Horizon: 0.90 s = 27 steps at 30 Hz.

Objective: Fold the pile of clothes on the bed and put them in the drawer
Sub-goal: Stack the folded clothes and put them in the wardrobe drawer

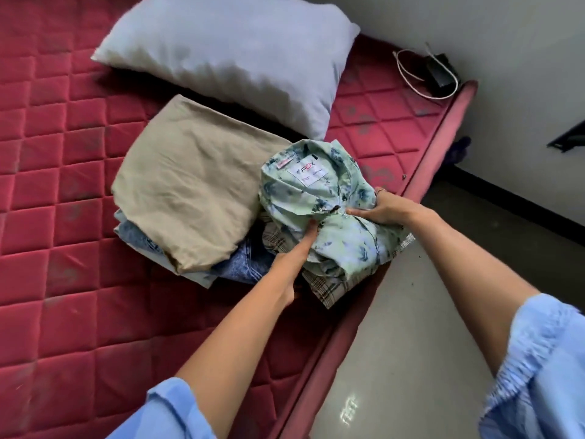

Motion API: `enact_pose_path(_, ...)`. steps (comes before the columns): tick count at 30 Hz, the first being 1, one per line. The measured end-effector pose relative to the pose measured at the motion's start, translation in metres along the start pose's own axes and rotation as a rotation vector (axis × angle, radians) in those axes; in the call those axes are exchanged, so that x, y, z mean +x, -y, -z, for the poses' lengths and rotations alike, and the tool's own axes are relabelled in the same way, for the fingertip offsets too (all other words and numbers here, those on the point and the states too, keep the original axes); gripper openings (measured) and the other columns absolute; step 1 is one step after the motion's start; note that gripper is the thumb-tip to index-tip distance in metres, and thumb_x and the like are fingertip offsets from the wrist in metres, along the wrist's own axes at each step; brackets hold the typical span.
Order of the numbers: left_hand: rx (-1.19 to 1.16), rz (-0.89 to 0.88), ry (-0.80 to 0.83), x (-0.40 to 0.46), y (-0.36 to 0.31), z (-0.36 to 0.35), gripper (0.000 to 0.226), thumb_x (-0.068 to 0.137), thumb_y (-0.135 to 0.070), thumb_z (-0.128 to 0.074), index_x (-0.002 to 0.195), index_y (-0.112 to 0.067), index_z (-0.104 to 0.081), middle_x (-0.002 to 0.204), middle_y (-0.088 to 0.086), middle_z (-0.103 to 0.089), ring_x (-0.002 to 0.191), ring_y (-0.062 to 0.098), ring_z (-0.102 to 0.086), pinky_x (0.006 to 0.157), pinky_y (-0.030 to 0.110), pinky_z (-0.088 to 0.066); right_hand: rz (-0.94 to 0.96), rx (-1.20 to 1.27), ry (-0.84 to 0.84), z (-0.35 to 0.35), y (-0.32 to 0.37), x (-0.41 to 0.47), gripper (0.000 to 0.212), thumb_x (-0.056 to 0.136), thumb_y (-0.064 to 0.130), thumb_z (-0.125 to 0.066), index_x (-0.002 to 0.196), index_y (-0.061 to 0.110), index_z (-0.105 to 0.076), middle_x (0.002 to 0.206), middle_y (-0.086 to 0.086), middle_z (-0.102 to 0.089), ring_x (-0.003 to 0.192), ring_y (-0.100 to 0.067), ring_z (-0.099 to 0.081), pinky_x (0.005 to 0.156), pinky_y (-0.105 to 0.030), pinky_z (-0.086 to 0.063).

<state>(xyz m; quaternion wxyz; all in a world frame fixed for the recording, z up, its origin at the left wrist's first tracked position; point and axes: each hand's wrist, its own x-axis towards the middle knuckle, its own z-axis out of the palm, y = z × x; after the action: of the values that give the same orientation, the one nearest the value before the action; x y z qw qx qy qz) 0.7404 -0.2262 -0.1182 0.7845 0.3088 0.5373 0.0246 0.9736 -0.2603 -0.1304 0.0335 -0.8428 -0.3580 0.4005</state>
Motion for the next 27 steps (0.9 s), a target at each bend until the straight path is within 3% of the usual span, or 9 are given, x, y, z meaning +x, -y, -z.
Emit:
enact_pose_path(3, -0.046, -0.044, -0.093, 0.069, 0.039, 0.016, 0.104, 0.041, -0.075, -0.083, 0.127, -0.021, -0.060, 0.126, -0.002, -0.065, 0.112, 0.018, -0.063, 0.101, 0.041, -0.047, -0.040, 0.041, 0.021, -0.001, -0.005, 0.013, 0.140, 0.032, 0.096, -0.056, 0.143, 0.014, -0.036, 0.137, -0.005, -0.052, 0.119, -0.028, -0.053, 0.104, -0.036, -0.041)
enact_pose_path(8, -0.165, -0.151, -0.155, 0.056, 0.026, 0.002, 0.112, 0.026, -0.068, -0.089, 0.121, -0.015, -0.064, 0.112, 0.002, -0.071, 0.105, 0.022, -0.067, 0.097, 0.044, -0.051, -0.060, -0.018, 0.057, -0.004, -0.013, 0.033, 0.135, 0.030, 0.102, -0.049, 0.138, 0.021, -0.045, 0.134, -0.005, -0.054, 0.119, -0.029, -0.051, 0.106, -0.038, -0.041)
enact_pose_path(13, -0.302, -0.088, 0.033, 0.051, 0.019, -0.005, 0.107, 0.023, -0.049, -0.096, 0.117, -0.007, -0.066, 0.110, 0.016, -0.070, 0.101, 0.034, -0.068, 0.089, 0.056, -0.052, 0.035, 0.208, 0.135, 0.006, -0.006, 0.017, 0.092, 0.040, 0.084, -0.066, 0.114, 0.028, -0.064, 0.108, 0.005, -0.069, 0.100, -0.019, -0.065, 0.095, -0.032, -0.047)
enact_pose_path(16, -0.331, -0.051, 0.145, 0.038, 0.013, 0.003, 0.087, 0.019, -0.042, -0.097, 0.096, -0.006, -0.076, 0.098, 0.018, -0.073, 0.082, 0.030, -0.072, 0.063, 0.043, -0.060, -0.042, 0.536, 0.244, 0.003, -0.011, -0.014, 0.061, 0.062, 0.058, -0.075, 0.109, 0.022, -0.068, 0.100, 0.000, -0.074, 0.092, -0.020, -0.071, 0.085, -0.031, -0.054)
enact_pose_path(18, -0.278, -0.080, 0.141, 0.021, 0.007, 0.012, 0.063, 0.051, -0.035, -0.092, 0.101, -0.002, -0.074, 0.079, 0.016, -0.074, 0.059, 0.018, -0.071, 0.044, 0.025, -0.053, -0.121, 0.791, 0.382, -0.012, -0.012, -0.043, 0.052, 0.069, 0.043, -0.075, 0.111, 0.014, -0.067, 0.103, -0.007, -0.074, 0.090, -0.021, -0.072, 0.077, -0.032, -0.059)
enact_pose_path(20, -0.225, -0.119, 0.103, 0.005, 0.005, 0.021, 0.043, 0.085, -0.017, -0.068, 0.121, 0.005, -0.058, 0.066, 0.012, -0.071, 0.043, 0.005, -0.063, 0.040, 0.016, -0.047, -0.174, 0.977, 0.441, -0.036, -0.014, -0.071, 0.066, 0.054, 0.041, -0.089, 0.109, 0.011, -0.068, 0.106, -0.011, -0.073, 0.091, -0.023, -0.072, 0.070, -0.032, -0.060)
enact_pose_path(22, -0.223, -0.112, 0.139, -0.012, 0.013, 0.038, 0.029, 0.079, -0.008, -0.072, 0.105, 0.000, -0.060, 0.052, 0.001, -0.067, 0.040, 0.001, -0.060, 0.042, 0.012, -0.046, -0.193, 1.072, 0.452, -0.066, -0.013, -0.098, 0.092, 0.033, 0.042, -0.097, 0.114, 0.010, -0.067, 0.113, -0.011, -0.071, 0.098, -0.023, -0.070, 0.074, -0.033, -0.060)
enact_pose_path(24, -0.201, -0.010, 0.208, -0.034, 0.026, 0.060, 0.013, 0.088, -0.016, -0.065, 0.096, -0.008, -0.061, 0.064, 0.001, -0.072, 0.057, 0.005, -0.068, 0.056, 0.015, -0.053, -0.219, 1.156, 0.434, -0.097, -0.010, -0.124, 0.105, 0.025, 0.043, -0.098, 0.118, 0.011, -0.064, 0.114, -0.009, -0.070, 0.100, -0.022, -0.069, 0.075, -0.032, -0.059)
enact_pose_path(27, -0.068, 0.036, 0.218, -0.064, 0.059, 0.112, 0.069, 0.059, -0.039, -0.088, 0.117, -0.009, -0.067, 0.114, 0.009, -0.070, 0.108, 0.020, -0.065, 0.104, 0.035, -0.045, -0.260, 1.265, 0.408, -0.149, 0.001, -0.176, 0.105, 0.012, 0.041, -0.098, 0.108, 0.011, -0.067, 0.102, -0.008, -0.074, 0.087, -0.020, -0.073, 0.059, -0.027, -0.058)
